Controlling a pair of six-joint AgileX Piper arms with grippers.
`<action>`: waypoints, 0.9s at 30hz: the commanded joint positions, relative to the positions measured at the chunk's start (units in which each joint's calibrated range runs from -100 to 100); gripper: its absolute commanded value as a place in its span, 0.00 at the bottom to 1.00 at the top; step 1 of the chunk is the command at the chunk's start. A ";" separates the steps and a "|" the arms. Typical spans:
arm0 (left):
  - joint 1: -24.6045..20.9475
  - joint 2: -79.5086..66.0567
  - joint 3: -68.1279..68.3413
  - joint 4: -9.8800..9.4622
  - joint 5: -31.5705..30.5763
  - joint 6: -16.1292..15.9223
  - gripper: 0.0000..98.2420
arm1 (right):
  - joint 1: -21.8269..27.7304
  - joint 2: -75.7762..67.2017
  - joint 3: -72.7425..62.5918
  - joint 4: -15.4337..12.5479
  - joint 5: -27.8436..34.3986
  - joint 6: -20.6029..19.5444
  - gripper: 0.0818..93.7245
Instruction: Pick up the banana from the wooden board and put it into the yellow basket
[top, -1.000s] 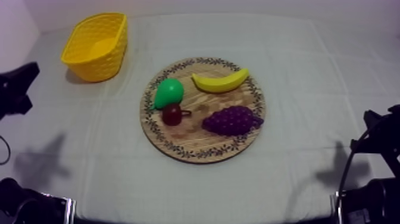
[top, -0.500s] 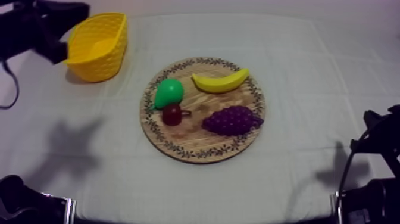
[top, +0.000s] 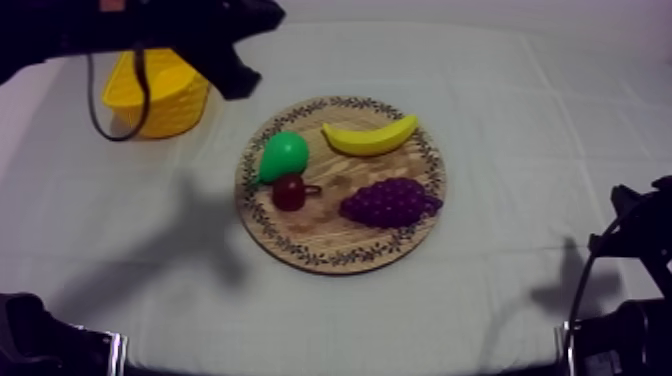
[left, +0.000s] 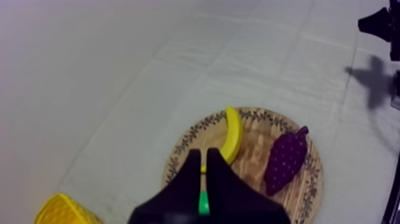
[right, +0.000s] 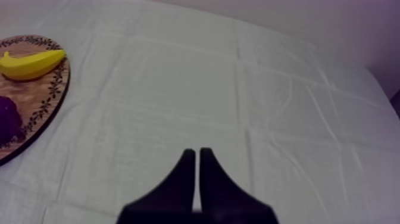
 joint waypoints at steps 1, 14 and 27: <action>0.06 3.33 -0.84 0.23 0.39 -0.24 0.03 | 0.03 -0.05 0.05 0.01 0.01 0.00 0.00; -2.00 17.62 -6.45 3.74 2.40 -4.79 0.05 | 0.03 -0.05 0.05 0.01 0.01 0.00 0.00; -3.84 23.33 -3.97 5.53 -0.32 -5.62 0.25 | 0.03 -0.05 0.05 0.01 0.01 0.00 0.00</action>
